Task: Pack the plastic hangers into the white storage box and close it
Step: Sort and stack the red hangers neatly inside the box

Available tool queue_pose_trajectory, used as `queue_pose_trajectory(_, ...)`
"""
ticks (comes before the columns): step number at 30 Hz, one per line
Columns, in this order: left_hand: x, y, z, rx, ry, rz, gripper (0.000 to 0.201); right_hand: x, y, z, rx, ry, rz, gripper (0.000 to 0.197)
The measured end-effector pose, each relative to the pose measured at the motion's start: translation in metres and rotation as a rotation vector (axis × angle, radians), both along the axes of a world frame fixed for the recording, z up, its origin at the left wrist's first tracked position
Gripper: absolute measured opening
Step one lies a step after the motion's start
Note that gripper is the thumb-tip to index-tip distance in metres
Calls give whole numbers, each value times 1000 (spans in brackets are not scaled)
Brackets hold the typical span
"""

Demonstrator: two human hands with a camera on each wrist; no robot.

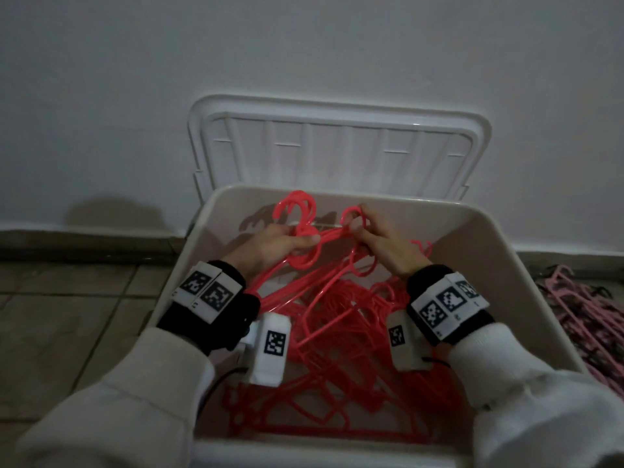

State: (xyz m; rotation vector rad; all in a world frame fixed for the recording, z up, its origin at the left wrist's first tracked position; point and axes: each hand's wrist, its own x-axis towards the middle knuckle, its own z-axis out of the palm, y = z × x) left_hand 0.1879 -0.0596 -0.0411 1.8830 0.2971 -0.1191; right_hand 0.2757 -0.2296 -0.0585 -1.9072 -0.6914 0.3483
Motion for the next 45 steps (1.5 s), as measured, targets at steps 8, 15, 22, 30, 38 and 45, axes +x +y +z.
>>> queue_pose_trajectory(8,-6,-6,1,-178,101,-135,34,-15,4,7,118,95,112,32)
queue_pose_trajectory(15,-3,-8,-1,-16,92,-74,24,-20,13,0,200,-148,84,42)
queue_pose_trajectory(22,0,-9,2,-19,70,74,22,-13,13,-4,268,-239,14,44)
queue_pose_trajectory(30,2,-1,-2,12,18,215,4,-17,10,-18,-213,200,373,29)
queue_pose_trajectory(38,3,3,-2,-27,-43,117,21,-33,14,-79,-925,190,596,33)
queue_pose_trajectory(45,4,3,-1,-34,-55,161,22,-53,10,-120,-1001,164,531,51)
